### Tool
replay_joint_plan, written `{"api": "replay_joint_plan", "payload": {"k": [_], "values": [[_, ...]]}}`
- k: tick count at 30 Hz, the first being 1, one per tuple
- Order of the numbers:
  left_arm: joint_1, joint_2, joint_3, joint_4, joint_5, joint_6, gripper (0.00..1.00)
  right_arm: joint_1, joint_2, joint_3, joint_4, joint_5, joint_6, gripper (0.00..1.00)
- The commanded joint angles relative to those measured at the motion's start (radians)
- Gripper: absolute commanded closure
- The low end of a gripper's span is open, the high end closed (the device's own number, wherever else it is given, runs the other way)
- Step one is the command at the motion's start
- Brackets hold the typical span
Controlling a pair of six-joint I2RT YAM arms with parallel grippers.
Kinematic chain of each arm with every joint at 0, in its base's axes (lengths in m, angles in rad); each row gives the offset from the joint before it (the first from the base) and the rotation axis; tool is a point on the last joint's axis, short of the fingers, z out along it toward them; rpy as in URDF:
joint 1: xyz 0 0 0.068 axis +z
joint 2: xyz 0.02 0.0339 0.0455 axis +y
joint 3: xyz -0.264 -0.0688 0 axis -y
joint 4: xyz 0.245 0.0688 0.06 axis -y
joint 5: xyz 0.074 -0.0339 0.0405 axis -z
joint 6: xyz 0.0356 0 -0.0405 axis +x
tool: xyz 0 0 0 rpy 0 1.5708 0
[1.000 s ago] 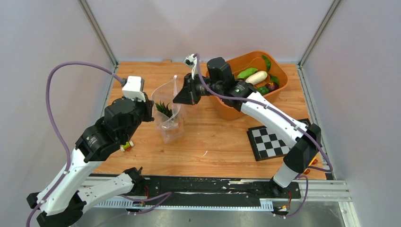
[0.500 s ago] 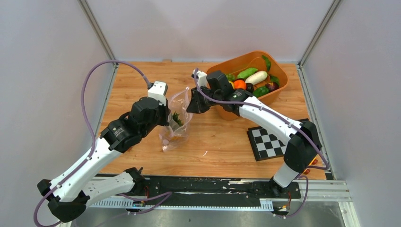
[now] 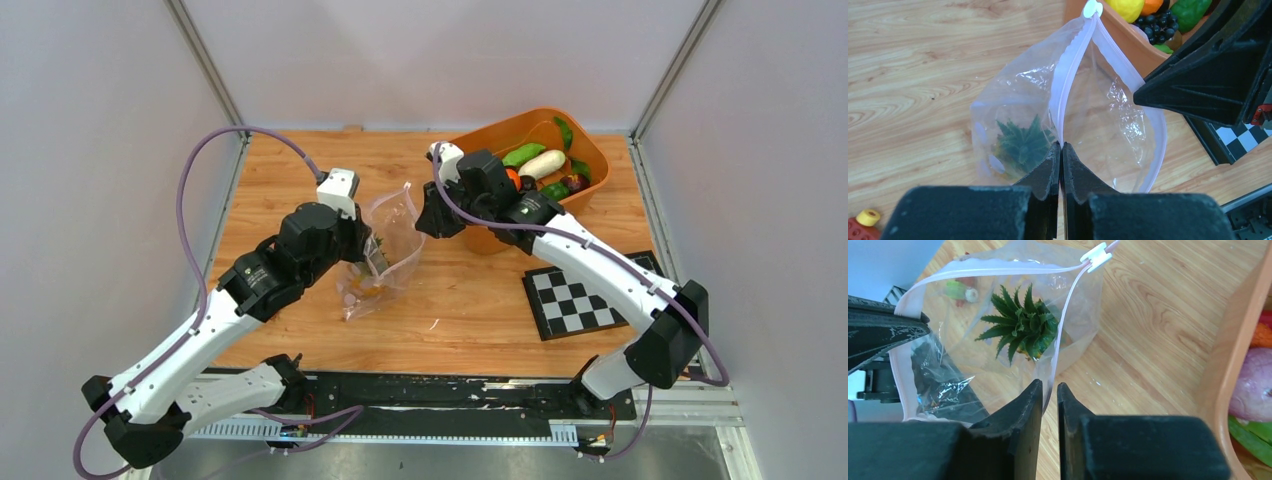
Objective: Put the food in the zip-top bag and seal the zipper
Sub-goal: Adjust the zipper food storage bag at the center of the board, then move the bin to the center of the board.
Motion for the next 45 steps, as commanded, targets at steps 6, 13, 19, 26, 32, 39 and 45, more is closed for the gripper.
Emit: {"api": "replay_joint_plan", "payload": {"k": [6,13,19,26,32,39,45], "values": [[0.001,0.014,-0.019,0.071,0.037,-0.024,0.93,-0.005,-0.179,-0.07,0.072,-0.019,-0.051,0.5],[0.001,0.003,-0.023,0.079,0.047,-0.021,0.93,-0.014,-0.286,-0.116,0.135,0.095,-0.076,0.33],[0.001,-0.008,-0.024,0.08,0.055,-0.021,0.93,-0.097,-0.274,-0.136,0.119,0.416,-0.079,0.24],[0.001,-0.024,-0.033,0.081,0.06,-0.02,0.93,-0.308,-0.052,-0.112,0.039,0.179,-0.059,0.22],[0.001,-0.027,-0.034,0.076,0.073,-0.014,0.93,-0.332,0.081,-0.119,0.059,-0.205,-0.128,0.14],[0.001,-0.029,-0.032,0.069,0.065,-0.006,0.93,-0.239,0.124,-0.148,0.044,-0.4,-0.177,0.14],[0.001,-0.025,-0.024,0.065,0.063,-0.003,0.93,-0.179,0.088,-0.138,0.041,-0.198,-0.141,0.14]]}}
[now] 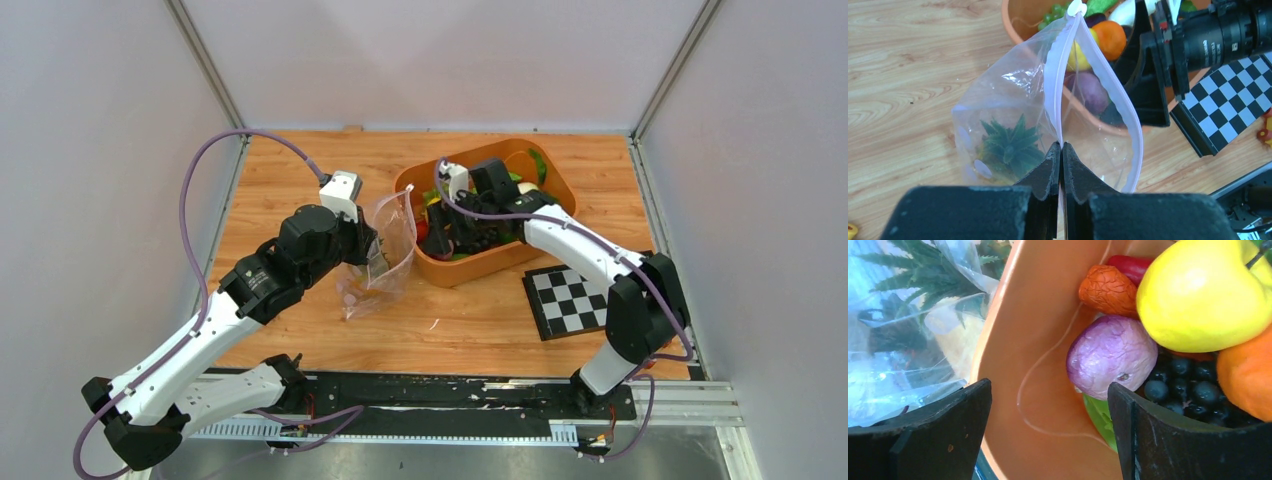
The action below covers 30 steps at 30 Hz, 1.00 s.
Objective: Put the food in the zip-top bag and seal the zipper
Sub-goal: Move the bin to the center of the board, then pick up the fake vegetable from the bin.
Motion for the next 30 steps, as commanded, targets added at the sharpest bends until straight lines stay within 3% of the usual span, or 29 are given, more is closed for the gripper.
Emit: {"api": "replay_joint_plan", "payload": {"k": [1,7,10,16,24,28,30], "values": [[0.001,-0.015,0.009,0.017,-0.002,0.007,0.93,0.018,-0.051,0.026,-0.015,0.185,0.019,0.13],[0.002,-0.019,0.009,0.017,0.001,0.016,0.93,-0.036,-0.096,0.103,-0.024,0.683,0.114,0.08],[0.002,-0.017,0.009,0.02,0.008,0.02,0.93,-0.084,-0.072,0.099,0.016,0.82,0.219,0.03],[0.002,-0.015,0.006,0.024,0.025,0.021,0.93,-0.24,0.085,0.131,0.064,0.799,0.523,0.05],[0.002,-0.027,-0.014,0.034,0.027,0.009,0.93,-0.256,0.299,0.246,-0.004,0.959,0.709,0.08],[0.002,-0.019,-0.011,0.031,0.03,0.009,0.93,-0.258,0.308,0.213,0.018,0.989,0.782,0.15],[0.002,-0.018,-0.01,0.031,0.032,0.008,0.93,-0.259,0.298,0.182,0.052,0.991,0.798,0.27]]}}
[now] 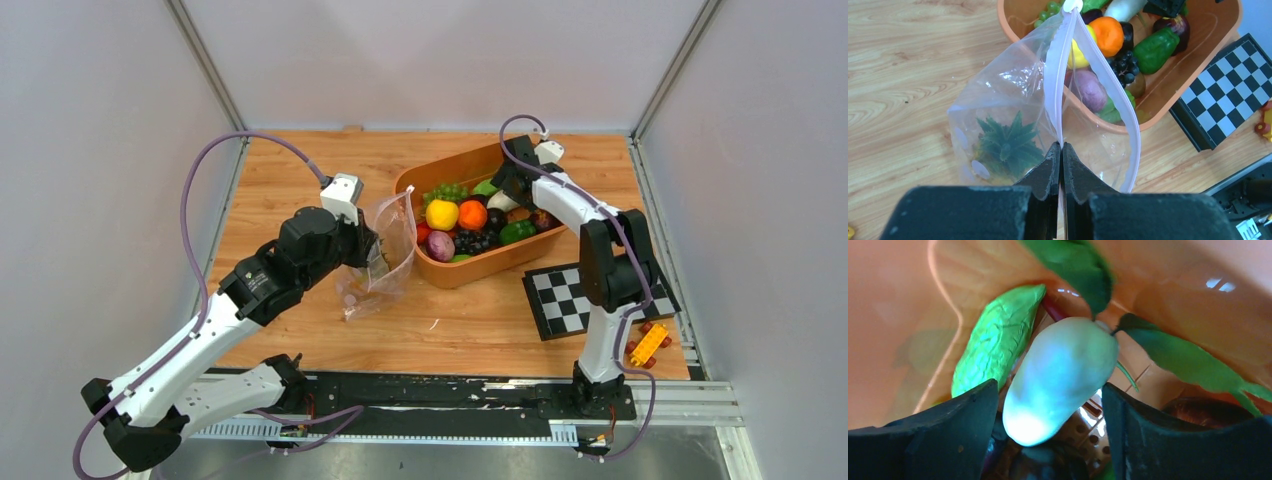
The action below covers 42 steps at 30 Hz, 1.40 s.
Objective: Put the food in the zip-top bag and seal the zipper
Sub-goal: Pick up the fake vegetable from the bin.
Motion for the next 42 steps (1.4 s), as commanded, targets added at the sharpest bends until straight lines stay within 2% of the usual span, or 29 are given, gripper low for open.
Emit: {"api": "replay_joint_plan", "payload": {"k": [1,3,4,6,8,14,23,28,35,38,42], "values": [[0.001,-0.009,0.005,0.03,0.011,-0.002,0.93,-0.009,-0.031,-0.032,0.078,0.062,0.106,0.31],[0.001,-0.009,0.003,0.031,0.01,-0.004,0.93,-0.012,-0.05,-0.056,0.124,0.034,0.078,0.49],[0.001,-0.009,0.004,0.03,0.01,-0.005,0.93,-0.011,-0.066,-0.066,0.145,0.023,0.063,0.54],[0.001,-0.01,0.003,0.029,0.01,-0.006,0.93,-0.01,-0.107,-0.098,0.194,-0.009,0.029,0.64],[0.001,-0.01,0.005,0.027,0.012,-0.008,0.93,-0.012,-0.154,-0.136,0.266,-0.048,-0.022,0.69],[0.001,-0.011,0.005,0.027,0.015,-0.016,0.93,-0.012,-0.283,-0.202,0.362,-0.166,-0.144,0.72],[0.001,-0.008,0.003,0.027,0.023,-0.023,0.93,-0.012,-0.422,-0.308,0.474,-0.337,-0.227,0.75],[0.001,-0.007,0.006,0.026,0.026,-0.02,0.93,-0.012,-0.522,-0.376,0.574,-0.46,-0.248,0.75],[0.001,-0.008,0.012,0.024,0.027,-0.02,0.93,-0.01,-0.672,-0.442,0.585,-0.574,-0.254,0.75],[0.001,-0.006,0.014,0.022,0.034,-0.02,0.93,-0.007,-0.743,-0.487,0.643,-0.663,-0.227,0.74],[0.001,-0.003,0.017,0.024,0.038,-0.028,0.93,0.041,-0.82,-0.5,0.708,-0.751,-0.252,0.73]]}}
